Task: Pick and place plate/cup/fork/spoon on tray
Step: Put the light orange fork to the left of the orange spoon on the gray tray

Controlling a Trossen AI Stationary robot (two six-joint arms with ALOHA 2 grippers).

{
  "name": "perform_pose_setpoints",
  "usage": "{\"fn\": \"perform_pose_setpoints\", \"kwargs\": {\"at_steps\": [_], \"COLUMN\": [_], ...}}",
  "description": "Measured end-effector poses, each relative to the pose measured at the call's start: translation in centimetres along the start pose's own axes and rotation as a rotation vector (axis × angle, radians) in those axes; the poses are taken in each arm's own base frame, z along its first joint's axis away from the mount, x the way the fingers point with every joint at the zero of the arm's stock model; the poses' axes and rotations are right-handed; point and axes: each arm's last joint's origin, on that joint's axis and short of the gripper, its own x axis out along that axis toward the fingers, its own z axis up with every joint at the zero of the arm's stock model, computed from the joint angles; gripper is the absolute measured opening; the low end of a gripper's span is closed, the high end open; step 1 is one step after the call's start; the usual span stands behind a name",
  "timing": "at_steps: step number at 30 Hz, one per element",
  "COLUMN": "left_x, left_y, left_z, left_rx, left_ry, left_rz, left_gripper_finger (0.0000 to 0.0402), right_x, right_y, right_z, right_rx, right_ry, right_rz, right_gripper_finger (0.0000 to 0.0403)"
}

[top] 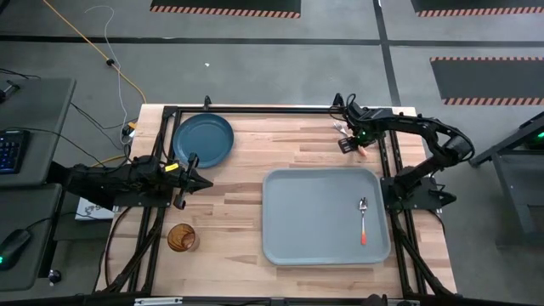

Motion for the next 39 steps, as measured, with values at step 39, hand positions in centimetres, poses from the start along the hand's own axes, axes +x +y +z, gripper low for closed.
{"fn": "perform_pose_setpoints", "kwargs": {"at_steps": [39], "left_x": [0.0], "left_y": [0.0], "left_z": [0.0], "left_rx": [0.0], "left_ry": [0.0], "left_rz": [0.0], "left_gripper_finger": [0.0003], "right_x": [-6.0], "right_y": [1.1], "right_z": [-3.0], "right_rx": [0.012], "right_ry": [-0.04], "right_rz": [0.081], "right_gripper_finger": [0.0034]}}
